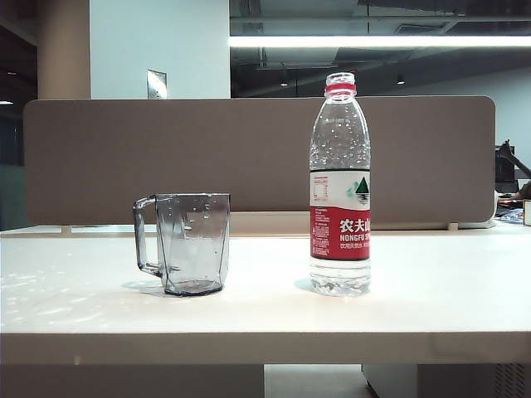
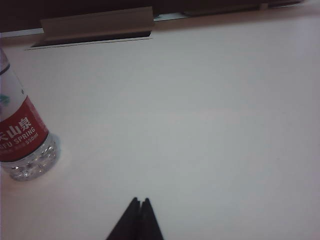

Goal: Pick up the mineral water bottle on the table and pour water into the mug until it's half full.

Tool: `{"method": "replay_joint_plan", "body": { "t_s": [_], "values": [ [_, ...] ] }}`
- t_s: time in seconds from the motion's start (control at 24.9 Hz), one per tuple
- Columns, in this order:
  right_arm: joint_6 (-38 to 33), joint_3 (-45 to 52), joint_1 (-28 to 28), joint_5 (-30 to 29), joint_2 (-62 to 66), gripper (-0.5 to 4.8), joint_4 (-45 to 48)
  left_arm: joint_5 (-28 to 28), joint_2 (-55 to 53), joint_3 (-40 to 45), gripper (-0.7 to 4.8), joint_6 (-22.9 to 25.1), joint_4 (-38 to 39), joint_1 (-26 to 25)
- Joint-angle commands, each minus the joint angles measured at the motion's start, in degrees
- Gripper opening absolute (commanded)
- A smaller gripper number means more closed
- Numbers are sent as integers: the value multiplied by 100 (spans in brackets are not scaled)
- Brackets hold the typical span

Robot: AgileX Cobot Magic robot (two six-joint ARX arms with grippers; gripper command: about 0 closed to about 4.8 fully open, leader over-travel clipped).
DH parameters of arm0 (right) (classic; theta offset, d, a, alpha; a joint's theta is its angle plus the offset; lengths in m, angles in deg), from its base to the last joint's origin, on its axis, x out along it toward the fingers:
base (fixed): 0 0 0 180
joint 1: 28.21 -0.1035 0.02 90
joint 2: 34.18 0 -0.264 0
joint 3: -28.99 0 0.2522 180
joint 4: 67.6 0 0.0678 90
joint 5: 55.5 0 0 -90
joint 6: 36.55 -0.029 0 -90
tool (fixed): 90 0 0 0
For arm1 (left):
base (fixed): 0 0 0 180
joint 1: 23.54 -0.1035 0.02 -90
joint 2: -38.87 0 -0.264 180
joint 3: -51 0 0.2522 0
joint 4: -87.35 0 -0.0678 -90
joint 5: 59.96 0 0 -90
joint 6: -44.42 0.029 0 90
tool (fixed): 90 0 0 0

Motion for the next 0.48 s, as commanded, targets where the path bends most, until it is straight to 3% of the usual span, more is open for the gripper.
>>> {"method": "replay_joint_plan", "body": {
  "t_s": [0.04, 0.32, 0.48],
  "values": [
    [55, -9, -7, 129, -4, -5, 11, 11, -4, 2, -1, 22, 13, 9],
    [328, -9, -7, 157, 11, -5, 4, 11, -46, -31, -1, 22, 31, 9],
    [262, -9, -9, -92, 4, -5, 28, 94, -1231, -903, -1, 22, 876, 210]
  ]
}}
